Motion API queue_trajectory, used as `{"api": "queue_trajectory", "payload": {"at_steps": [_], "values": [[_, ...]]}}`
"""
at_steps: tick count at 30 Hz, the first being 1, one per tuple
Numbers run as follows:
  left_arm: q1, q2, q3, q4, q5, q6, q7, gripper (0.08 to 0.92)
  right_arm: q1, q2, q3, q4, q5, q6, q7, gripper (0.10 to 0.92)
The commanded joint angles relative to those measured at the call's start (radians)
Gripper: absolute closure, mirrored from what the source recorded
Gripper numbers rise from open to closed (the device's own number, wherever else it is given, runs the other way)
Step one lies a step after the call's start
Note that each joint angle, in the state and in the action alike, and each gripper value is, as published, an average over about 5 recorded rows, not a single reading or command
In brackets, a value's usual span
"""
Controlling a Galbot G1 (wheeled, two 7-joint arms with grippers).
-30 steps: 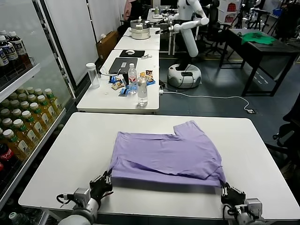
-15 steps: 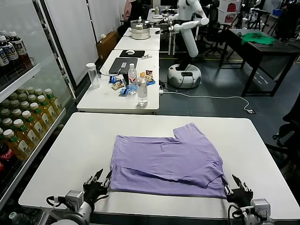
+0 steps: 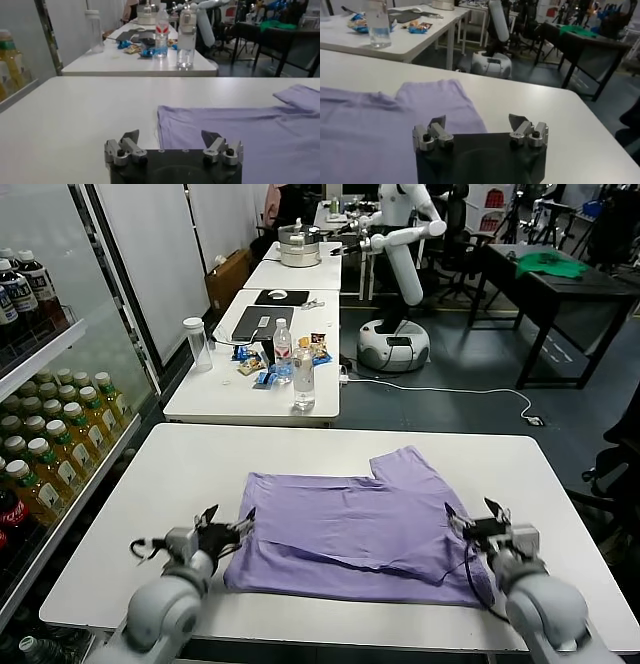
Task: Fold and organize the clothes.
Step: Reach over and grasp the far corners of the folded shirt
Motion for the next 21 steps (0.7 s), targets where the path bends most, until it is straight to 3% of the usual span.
{"api": "queue_trajectory", "payload": {"at_steps": [1,9,21], "values": [[-0.329,-0.026,0.141,0.313,-0.043,0.009,-0.013,0.177,0.379,-0.024,-0.238,-0.341,0.109,-0.007,0.008,0.203],[-0.383,-0.034,0.197,0.371,-0.06,0.01,-0.012,0.177,0.521,0.021,-0.371,-0.494,0.138,-0.009,-0.012,0.203],[-0.364,-0.033,0.22,0.374,-0.059,0.011,-0.015,0.177,0.624,0.066,-0.497,-0.661,0.171,-0.013,-0.055,0.203]]}}
